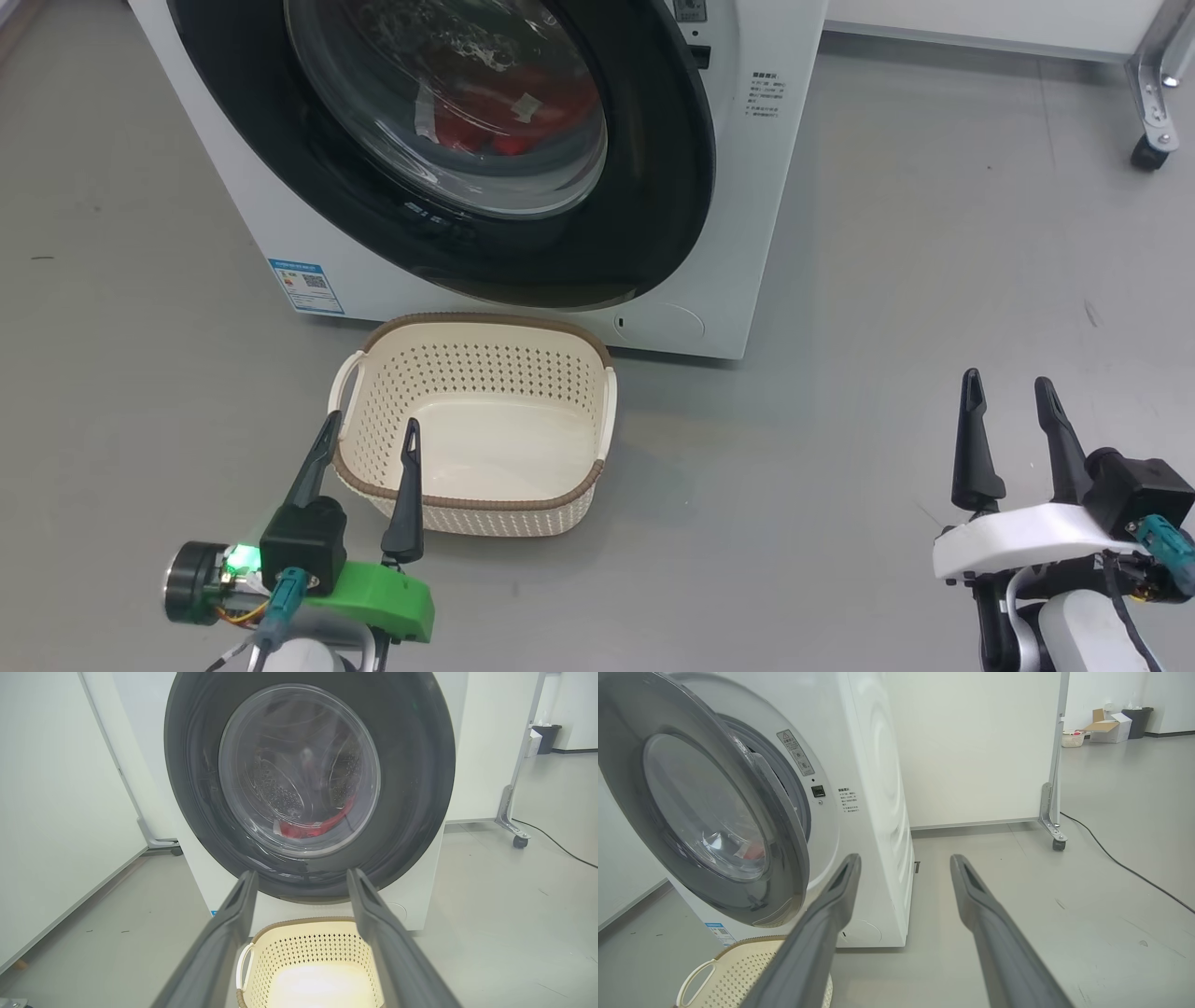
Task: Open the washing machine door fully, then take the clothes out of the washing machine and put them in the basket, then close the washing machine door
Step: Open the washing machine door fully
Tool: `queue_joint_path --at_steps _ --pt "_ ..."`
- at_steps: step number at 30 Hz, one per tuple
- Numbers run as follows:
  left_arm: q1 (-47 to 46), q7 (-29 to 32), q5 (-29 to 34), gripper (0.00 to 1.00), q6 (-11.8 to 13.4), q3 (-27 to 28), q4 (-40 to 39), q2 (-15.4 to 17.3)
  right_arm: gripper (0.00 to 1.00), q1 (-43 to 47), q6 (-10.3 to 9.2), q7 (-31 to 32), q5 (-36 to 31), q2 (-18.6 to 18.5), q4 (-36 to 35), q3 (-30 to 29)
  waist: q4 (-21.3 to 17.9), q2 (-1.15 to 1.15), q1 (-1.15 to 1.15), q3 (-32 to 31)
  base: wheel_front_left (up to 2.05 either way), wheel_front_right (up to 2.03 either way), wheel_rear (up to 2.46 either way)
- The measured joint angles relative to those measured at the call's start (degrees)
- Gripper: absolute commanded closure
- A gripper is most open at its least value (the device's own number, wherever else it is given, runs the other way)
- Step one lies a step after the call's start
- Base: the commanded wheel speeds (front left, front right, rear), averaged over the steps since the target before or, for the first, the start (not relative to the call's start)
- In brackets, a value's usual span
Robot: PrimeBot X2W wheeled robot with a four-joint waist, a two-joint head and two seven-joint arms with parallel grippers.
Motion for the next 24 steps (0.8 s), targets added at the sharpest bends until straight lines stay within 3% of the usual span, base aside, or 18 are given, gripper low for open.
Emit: queue_joint_path --at_steps 24 --pt "0.3 0.0 1.2 0.00 0.0 0.9 -0.4 0.0 0.00 2.9 -1.47 0.0 -1.4 1.1 -6.4 -0.6 -3.4 0.00 0.00 2.0 0.00 0.00 0.00"
